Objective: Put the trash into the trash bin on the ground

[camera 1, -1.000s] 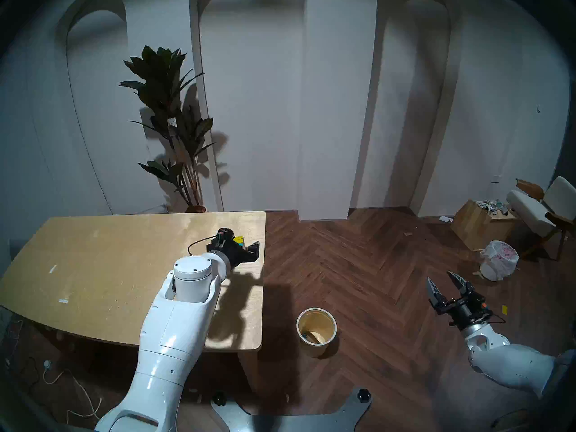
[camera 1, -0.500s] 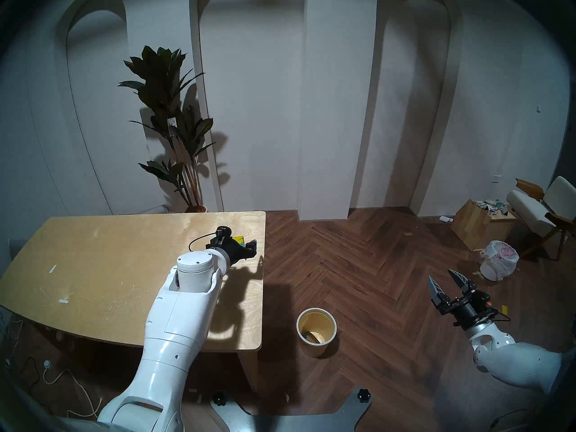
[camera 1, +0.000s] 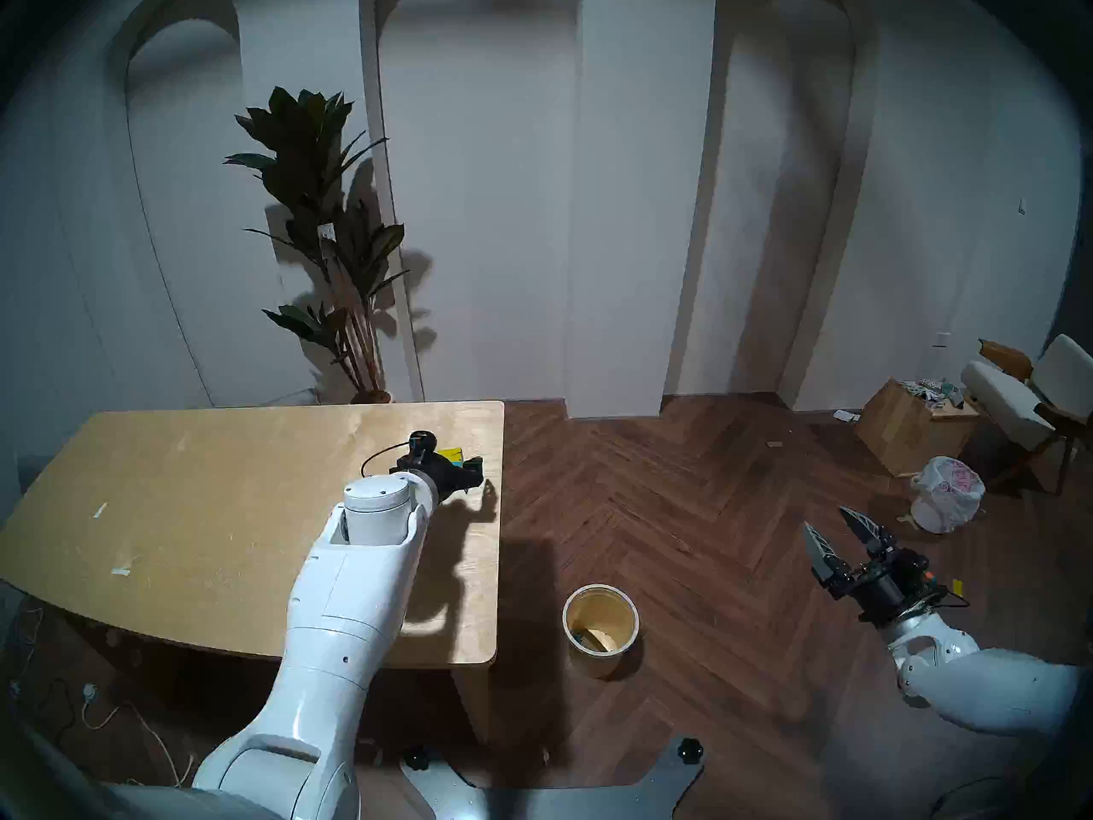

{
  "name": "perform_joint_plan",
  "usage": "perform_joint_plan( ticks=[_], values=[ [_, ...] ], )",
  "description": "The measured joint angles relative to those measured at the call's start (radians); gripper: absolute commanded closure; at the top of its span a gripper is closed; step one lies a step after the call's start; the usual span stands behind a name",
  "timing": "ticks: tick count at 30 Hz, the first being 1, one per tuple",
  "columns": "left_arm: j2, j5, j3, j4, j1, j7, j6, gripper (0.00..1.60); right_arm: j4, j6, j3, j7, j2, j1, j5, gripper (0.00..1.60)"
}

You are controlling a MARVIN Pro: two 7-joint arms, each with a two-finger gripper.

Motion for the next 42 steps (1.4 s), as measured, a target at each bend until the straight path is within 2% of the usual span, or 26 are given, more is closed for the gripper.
perform_joint_plan(
  ticks=[5,6,7,8,9,15,20,32,42],
  values=[
    [-0.007,-0.001,-0.005,0.035,-0.015,0.018,-0.004,0.0,-0.057,0.0,0.004,0.008,0.022,-0.023,0.015,0.0],
    [-0.008,-0.001,-0.006,0.041,-0.018,0.021,-0.004,0.23,-0.068,0.0,0.005,0.01,0.026,-0.027,0.017,0.0],
    [-0.01,-0.001,-0.007,0.051,-0.022,0.025,-0.005,0.88,-0.083,0.0,0.006,0.012,0.032,-0.033,0.021,0.0],
    [-0.011,-0.001,-0.008,0.056,-0.025,0.028,-0.006,1.17,-0.091,0.0,0.006,0.013,0.035,-0.036,0.024,0.0],
    [-0.013,-0.001,-0.009,0.065,-0.029,0.032,-0.006,1.6,-0.107,0.0,0.007,0.015,0.041,-0.042,0.028,0.0],
    [-0.02,-0.002,-0.016,0.102,-0.051,0.05,-0.014,1.6,-0.167,0.0,0.011,0.019,0.068,-0.074,0.051,0.0],
    [-0.026,-0.004,-0.019,0.123,-0.066,0.062,-0.02,1.6,-0.168,0.0,0.012,0.001,0.096,-0.111,0.08,0.0],
    [-0.044,-0.007,-0.016,0.15,-0.097,0.089,-0.03,1.6,-0.046,0.0,0.005,-0.075,0.184,-0.226,0.164,0.0],
    [-0.07,-0.01,0.014,0.151,-0.131,0.106,-0.036,1.6,0.029,0.0,-0.003,-0.119,0.239,-0.3,0.223,0.0]
  ],
)
